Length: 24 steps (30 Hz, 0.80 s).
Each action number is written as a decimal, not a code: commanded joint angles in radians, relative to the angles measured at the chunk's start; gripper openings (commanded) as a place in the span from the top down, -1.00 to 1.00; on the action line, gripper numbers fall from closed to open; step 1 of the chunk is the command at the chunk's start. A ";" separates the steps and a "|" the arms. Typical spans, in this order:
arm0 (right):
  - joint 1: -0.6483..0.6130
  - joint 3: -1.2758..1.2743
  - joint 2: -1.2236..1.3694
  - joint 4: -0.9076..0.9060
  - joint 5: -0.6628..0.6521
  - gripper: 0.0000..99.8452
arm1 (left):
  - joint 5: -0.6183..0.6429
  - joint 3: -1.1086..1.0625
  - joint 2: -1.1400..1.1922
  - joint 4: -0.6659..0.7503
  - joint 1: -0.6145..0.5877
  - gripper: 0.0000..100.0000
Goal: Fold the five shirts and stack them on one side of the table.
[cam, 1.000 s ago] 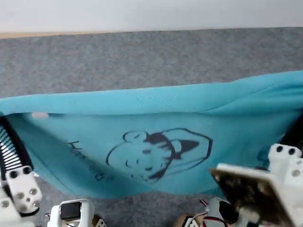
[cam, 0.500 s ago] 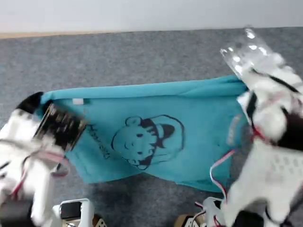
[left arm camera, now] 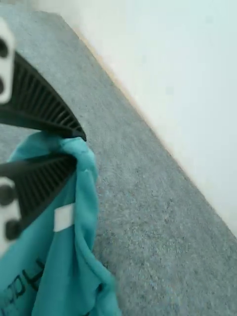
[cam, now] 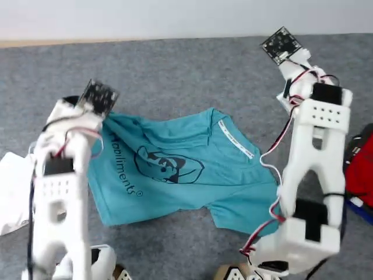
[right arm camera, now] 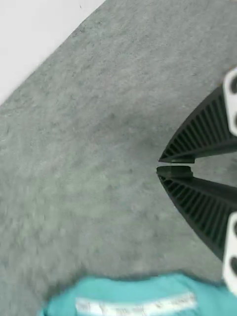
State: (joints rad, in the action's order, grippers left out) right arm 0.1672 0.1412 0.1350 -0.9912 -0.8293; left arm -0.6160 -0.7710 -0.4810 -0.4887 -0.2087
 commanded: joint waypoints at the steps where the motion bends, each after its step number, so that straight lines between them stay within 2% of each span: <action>1: -0.015 0.118 0.070 0.059 0.026 0.97 | -0.008 0.236 0.262 0.038 0.008 0.99; 5: -0.038 0.221 0.148 -0.015 0.029 0.97 | -0.008 0.447 0.462 -0.058 0.008 0.99; 8: -0.061 0.261 0.177 -0.065 0.087 0.97 | -0.008 0.538 0.529 -0.186 0.008 0.99; 17: -0.280 0.269 0.229 -0.317 0.204 0.97 | -0.011 0.544 0.552 -0.512 -0.017 0.99; 21: -0.380 0.269 0.254 -0.444 0.212 0.96 | -0.011 0.535 0.574 -0.577 -0.058 0.99; 24: -0.449 0.269 0.289 -0.521 0.216 0.85 | -0.011 0.535 0.617 -0.594 -0.091 0.99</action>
State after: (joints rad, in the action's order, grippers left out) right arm -0.2209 0.3514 0.4219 -1.4454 -0.6268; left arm -0.6206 -0.2662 0.1235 -1.0595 -0.2731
